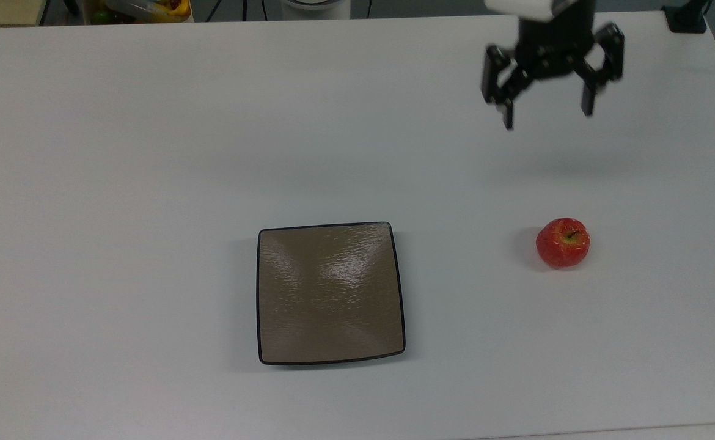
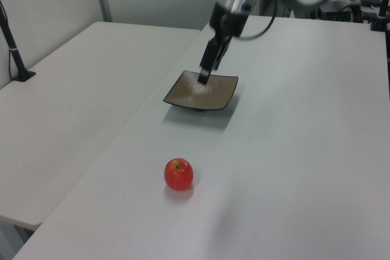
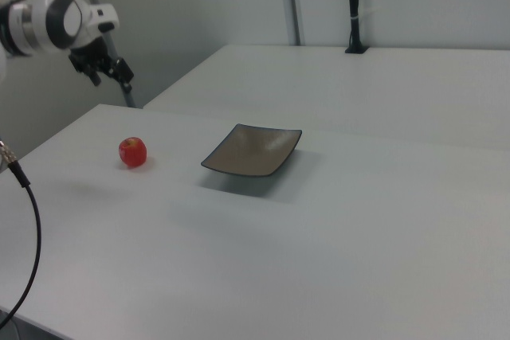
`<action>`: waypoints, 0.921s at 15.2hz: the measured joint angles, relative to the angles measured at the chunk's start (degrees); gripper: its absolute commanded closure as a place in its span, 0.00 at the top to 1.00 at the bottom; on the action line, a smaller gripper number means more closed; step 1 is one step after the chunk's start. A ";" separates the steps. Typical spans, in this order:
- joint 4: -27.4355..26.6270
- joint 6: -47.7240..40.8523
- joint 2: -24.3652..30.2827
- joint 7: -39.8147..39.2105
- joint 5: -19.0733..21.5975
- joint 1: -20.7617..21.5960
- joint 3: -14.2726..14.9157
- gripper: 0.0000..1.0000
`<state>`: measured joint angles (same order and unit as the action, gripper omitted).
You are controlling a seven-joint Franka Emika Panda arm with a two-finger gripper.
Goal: Apples placed on a ceramic plate
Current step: 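Move the open gripper over the red apple, then lower the open gripper around the red apple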
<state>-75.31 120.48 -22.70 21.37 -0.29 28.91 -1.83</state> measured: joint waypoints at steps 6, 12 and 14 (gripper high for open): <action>1.38 12.51 -10.04 5.10 -7.56 3.96 0.00 1.00; 1.55 25.12 -17.81 5.51 -11.89 5.13 0.00 1.00; 1.61 27.67 -19.98 5.72 -13.74 5.25 0.00 1.00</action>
<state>-73.70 148.15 -42.68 27.10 -14.03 34.16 -1.83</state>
